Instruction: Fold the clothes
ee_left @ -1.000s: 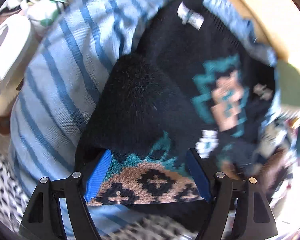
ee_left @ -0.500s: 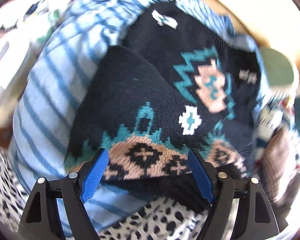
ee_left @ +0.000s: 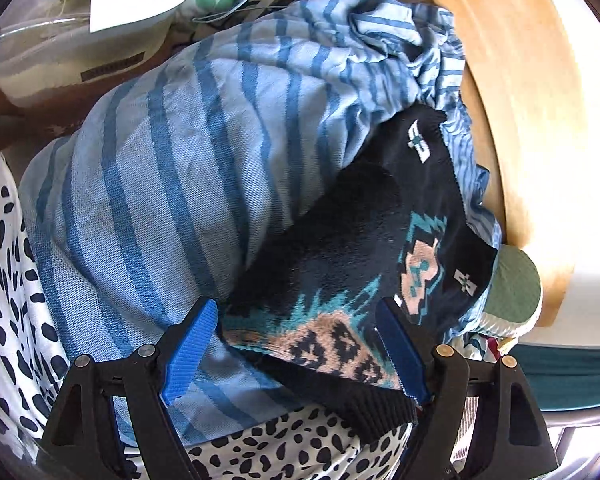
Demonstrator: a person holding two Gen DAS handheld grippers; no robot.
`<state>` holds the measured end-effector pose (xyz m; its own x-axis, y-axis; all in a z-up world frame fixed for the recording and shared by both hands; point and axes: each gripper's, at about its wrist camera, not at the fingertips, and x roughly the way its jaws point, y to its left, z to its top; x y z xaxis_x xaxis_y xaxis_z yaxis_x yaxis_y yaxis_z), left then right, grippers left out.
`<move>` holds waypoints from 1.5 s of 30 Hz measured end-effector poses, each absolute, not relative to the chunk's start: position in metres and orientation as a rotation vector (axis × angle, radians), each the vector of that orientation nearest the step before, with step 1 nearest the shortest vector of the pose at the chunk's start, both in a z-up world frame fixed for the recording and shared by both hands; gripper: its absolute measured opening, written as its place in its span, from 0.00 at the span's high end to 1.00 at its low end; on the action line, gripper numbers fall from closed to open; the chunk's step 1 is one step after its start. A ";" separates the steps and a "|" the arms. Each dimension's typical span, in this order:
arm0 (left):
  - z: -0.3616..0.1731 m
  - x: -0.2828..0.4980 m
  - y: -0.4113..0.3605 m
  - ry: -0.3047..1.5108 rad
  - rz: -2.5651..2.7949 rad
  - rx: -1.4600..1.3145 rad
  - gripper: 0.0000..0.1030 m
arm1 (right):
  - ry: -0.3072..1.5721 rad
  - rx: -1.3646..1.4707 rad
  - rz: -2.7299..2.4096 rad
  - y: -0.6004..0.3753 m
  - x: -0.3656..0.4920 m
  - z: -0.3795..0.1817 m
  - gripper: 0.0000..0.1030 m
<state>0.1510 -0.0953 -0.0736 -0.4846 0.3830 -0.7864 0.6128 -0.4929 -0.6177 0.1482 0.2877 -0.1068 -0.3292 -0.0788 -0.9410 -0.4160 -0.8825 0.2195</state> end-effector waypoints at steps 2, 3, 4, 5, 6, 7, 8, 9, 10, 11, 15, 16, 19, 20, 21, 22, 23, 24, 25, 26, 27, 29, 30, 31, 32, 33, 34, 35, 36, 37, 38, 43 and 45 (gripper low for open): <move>-0.076 0.152 -0.093 1.483 -2.097 1.519 0.22 | 0.535 -1.657 2.343 0.279 0.147 -0.099 0.45; -0.077 0.152 -0.092 1.479 -2.097 1.529 0.22 | 0.486 -1.646 2.362 0.275 0.146 -0.095 0.45; -0.078 0.152 -0.091 1.474 -2.097 1.539 0.22 | 0.445 -1.633 2.380 0.270 0.146 -0.091 0.45; -0.078 0.152 -0.090 1.470 -2.097 1.548 0.22 | 0.424 -1.627 2.397 0.267 0.146 -0.087 0.45; -0.079 0.151 -0.089 1.465 -2.097 1.558 0.22 | 0.402 -1.621 2.415 0.263 0.146 -0.083 0.45; -0.079 0.152 -0.088 1.463 -2.096 1.562 0.22 | 0.413 -1.632 2.423 0.261 0.146 -0.081 0.45; -0.079 0.152 -0.087 1.461 -2.095 1.566 0.22 | 0.423 -1.644 2.432 0.259 0.145 -0.080 0.45; -0.079 0.153 -0.086 1.476 -2.088 1.568 0.22 | 0.434 -1.655 2.441 0.257 0.145 -0.079 0.45; -0.079 0.154 -0.086 1.490 -2.082 1.570 0.22 | 0.479 -1.671 2.443 0.257 0.145 -0.080 0.45; -0.080 0.155 -0.087 1.502 -2.071 1.560 0.22 | 0.525 -1.686 2.445 0.257 0.145 -0.081 0.45; -0.084 0.159 -0.090 1.549 -2.030 1.522 0.22 | 0.721 -1.710 2.437 0.266 0.148 -0.088 0.45; -0.085 0.159 -0.091 1.560 -2.020 1.512 0.22 | 0.802 -1.705 2.421 0.273 0.149 -0.093 0.45; -0.089 0.162 -0.093 1.594 -1.989 1.483 0.22 | 1.026 -1.699 2.350 0.297 0.155 -0.109 0.45; -0.090 0.163 -0.094 1.605 -1.978 1.473 0.22 | 1.055 -1.694 2.324 0.304 0.157 -0.114 0.45; -0.091 0.164 -0.094 1.616 -1.968 1.463 0.22 | 1.083 -1.690 2.297 0.311 0.158 -0.119 0.44; -0.092 0.165 -0.095 1.626 -1.957 1.454 0.22 | 1.111 -1.685 2.271 0.318 0.160 -0.124 0.44; -0.094 0.164 -0.096 1.636 -1.949 1.453 0.22 | 1.128 -1.679 2.255 0.323 0.161 -0.127 0.43; -0.096 0.164 -0.096 1.646 -1.942 1.452 0.22 | 1.145 -1.673 2.239 0.328 0.162 -0.131 0.43; -0.096 0.163 -0.096 1.652 -1.940 1.449 0.22 | 1.162 -1.669 2.219 0.333 0.162 -0.134 0.43; -0.095 0.161 -0.096 1.658 -1.938 1.446 0.22 | 1.176 -1.661 2.202 0.337 0.163 -0.135 0.43; -0.093 0.160 -0.096 1.653 -1.943 1.442 0.22 | 1.183 -1.657 2.198 0.340 0.162 -0.136 0.43; -0.083 0.157 -0.099 1.642 -1.971 1.398 0.22 | 1.129 -1.643 2.219 0.341 0.158 -0.129 0.43; -0.076 0.155 -0.100 1.631 -1.990 1.373 0.22 | 1.089 -1.637 2.232 0.340 0.155 -0.126 0.43; -0.071 0.152 -0.101 1.604 -2.004 1.368 0.22 | 1.018 -1.646 2.250 0.337 0.149 -0.122 0.41; -0.066 0.148 -0.101 1.578 -2.018 1.363 0.22 | 0.947 -1.654 2.267 0.333 0.144 -0.119 0.31; -0.068 0.147 -0.100 1.573 -2.015 1.380 0.22 | 0.910 -1.690 2.254 0.331 0.139 -0.122 0.27; -0.071 0.146 -0.100 1.568 -2.012 1.397 0.22 | 0.874 -1.725 2.241 0.329 0.135 -0.125 0.27; -0.073 0.144 -0.099 1.563 -2.009 1.413 0.22 | 0.891 -1.755 2.215 0.328 0.133 -0.132 0.27; -0.075 0.143 -0.098 1.558 -2.005 1.430 0.22 | 0.959 -1.767 2.195 0.328 0.133 -0.139 0.27; -0.078 0.142 -0.097 1.553 -2.002 1.447 0.22 | 1.077 -1.761 2.176 0.331 0.136 -0.147 0.28; -0.080 0.140 -0.096 1.548 -1.999 1.464 0.22 | 1.179 -1.741 2.164 0.334 0.139 -0.153 0.28; -0.089 0.140 -0.097 1.532 -1.962 1.503 0.22 | 1.351 -1.637 2.088 0.354 0.152 -0.170 0.28; -0.083 0.145 -0.100 1.562 -1.958 1.449 0.22 | 1.354 -1.591 2.053 0.364 0.154 -0.173 0.28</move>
